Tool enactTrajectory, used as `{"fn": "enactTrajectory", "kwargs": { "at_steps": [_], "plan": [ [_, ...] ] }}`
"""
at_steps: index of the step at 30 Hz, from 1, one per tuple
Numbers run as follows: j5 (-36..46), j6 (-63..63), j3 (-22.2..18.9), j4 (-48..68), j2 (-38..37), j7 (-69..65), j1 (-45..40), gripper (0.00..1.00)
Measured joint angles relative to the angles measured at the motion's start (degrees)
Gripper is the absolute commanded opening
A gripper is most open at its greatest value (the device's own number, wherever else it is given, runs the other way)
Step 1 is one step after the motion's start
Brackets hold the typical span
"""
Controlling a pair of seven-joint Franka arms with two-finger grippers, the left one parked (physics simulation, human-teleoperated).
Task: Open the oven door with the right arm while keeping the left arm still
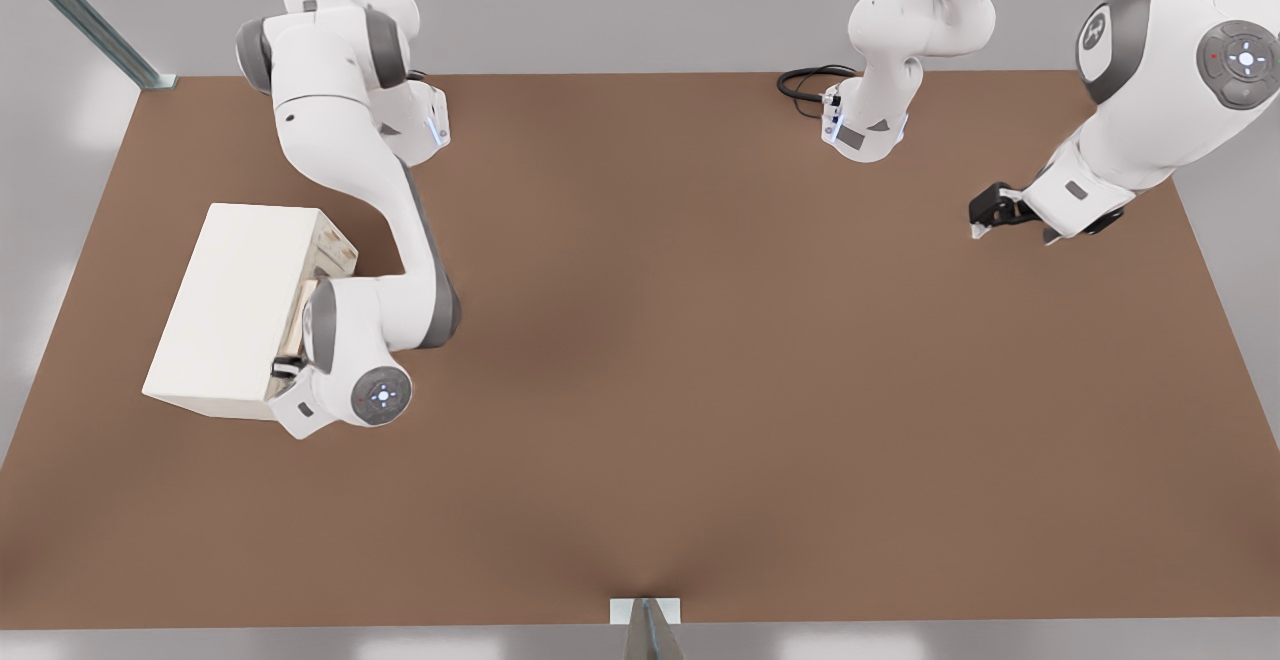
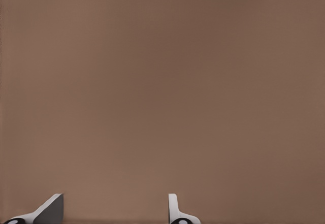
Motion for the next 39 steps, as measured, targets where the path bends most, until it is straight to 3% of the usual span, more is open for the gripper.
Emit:
{"fn": "enactTrajectory", "kwargs": {
  "at_steps": [7, 14, 33, 39],
  "plan": [
    [-2.43, -3.62, 0.30, -14.12, -6.02, 3.69, 2.46, 0.21],
    [-3.78, 1.01, 0.08, -22.04, -6.34, 8.65, 2.46, 0.21],
    [-5.53, 3.30, -0.75, -24.42, -4.55, 16.65, 1.19, 0.21],
    [-4.35, 3.34, -0.27, -22.16, -3.58, 18.27, 4.67, 0.21]
  ]
}}
